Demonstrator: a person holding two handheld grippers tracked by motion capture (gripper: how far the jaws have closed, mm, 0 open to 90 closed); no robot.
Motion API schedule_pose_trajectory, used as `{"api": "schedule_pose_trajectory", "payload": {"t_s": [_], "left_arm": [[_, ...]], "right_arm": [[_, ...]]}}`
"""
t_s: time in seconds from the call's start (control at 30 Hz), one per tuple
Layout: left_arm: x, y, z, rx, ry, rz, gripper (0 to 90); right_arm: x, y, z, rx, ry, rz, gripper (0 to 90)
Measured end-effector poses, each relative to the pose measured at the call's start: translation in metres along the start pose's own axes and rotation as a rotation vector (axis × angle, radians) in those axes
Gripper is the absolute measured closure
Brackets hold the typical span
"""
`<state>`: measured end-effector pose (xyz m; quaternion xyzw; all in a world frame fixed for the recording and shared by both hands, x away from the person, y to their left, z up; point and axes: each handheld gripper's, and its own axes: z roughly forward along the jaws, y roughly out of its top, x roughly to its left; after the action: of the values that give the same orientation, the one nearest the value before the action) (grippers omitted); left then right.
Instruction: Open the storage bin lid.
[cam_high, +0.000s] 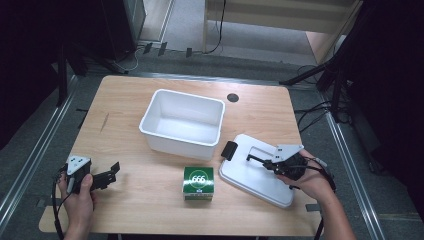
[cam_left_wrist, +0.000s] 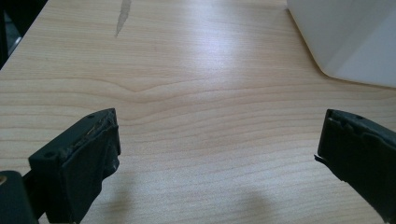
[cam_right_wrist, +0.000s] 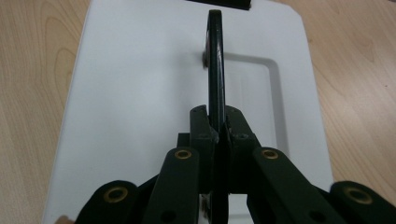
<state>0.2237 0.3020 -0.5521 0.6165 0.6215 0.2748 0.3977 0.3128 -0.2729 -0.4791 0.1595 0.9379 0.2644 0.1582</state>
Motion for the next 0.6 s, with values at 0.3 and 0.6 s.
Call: {"api": "schedule_pose_trajectory", "payload": {"t_s": [0.3, 0.6], "left_arm": [[0.000, 0.000, 0.000, -0.002, -0.001, -0.001, 0.2], [0.000, 0.000, 0.000, 0.001, 0.000, 0.000, 0.2]], "right_arm": [[0.000, 0.003, -0.004, -0.011, -0.009, 0.060, 57.9], [0.015, 0.031, -0.015, -0.004, 0.010, 0.032, 20.6]]}}
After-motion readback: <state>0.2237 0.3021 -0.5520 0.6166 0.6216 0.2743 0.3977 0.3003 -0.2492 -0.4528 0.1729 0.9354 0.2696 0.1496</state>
